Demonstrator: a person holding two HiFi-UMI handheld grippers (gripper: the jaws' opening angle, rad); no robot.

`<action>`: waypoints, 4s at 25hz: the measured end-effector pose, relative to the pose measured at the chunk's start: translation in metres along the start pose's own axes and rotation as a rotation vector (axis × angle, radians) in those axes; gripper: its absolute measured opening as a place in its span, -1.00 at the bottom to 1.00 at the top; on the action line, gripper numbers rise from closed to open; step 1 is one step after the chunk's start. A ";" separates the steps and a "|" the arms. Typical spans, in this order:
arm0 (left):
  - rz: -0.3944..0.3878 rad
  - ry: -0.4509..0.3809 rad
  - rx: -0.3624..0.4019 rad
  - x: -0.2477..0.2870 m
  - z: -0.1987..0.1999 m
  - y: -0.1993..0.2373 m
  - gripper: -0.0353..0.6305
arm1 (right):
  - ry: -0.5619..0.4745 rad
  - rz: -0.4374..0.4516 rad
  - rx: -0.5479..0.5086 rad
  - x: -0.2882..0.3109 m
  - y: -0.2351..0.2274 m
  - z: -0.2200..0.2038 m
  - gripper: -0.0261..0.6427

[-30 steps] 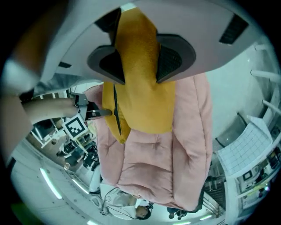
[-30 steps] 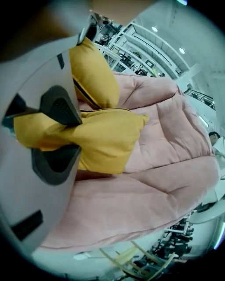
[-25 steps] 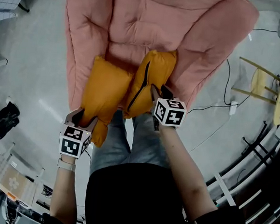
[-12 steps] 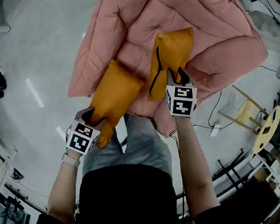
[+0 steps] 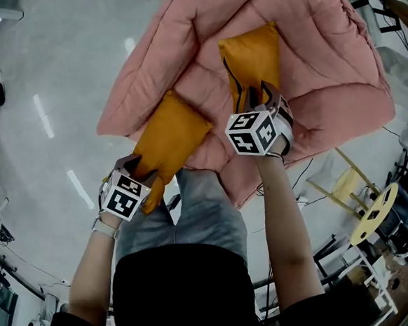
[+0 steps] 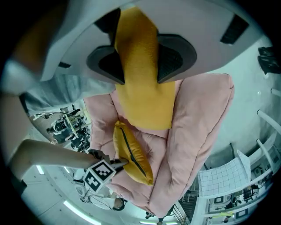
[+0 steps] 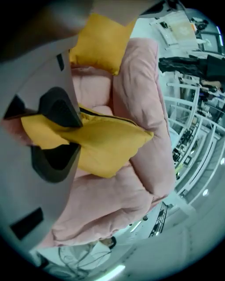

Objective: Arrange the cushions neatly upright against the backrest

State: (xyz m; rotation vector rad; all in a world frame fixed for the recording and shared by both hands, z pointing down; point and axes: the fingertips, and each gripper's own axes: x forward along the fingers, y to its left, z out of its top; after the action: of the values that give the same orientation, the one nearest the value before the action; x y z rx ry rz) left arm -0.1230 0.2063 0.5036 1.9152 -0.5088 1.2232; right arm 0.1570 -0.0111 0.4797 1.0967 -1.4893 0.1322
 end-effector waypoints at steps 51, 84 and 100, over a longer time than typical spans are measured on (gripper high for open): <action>0.013 0.087 -0.061 0.047 -0.010 -0.007 -0.16 | -0.152 0.779 0.563 0.057 0.028 0.010 0.07; 0.015 -0.005 -0.058 0.040 -0.021 -0.007 -0.16 | 0.317 0.693 -0.011 0.048 0.009 0.020 -0.05; 0.017 -0.005 -0.024 0.048 -0.019 0.005 -0.15 | 0.128 0.812 0.191 0.078 0.023 0.034 -0.07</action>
State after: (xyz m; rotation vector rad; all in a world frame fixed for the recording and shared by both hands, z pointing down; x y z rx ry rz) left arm -0.1152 0.2220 0.5522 1.8976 -0.5414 1.2187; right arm 0.1302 -0.0631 0.5461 0.5526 -1.7494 0.9045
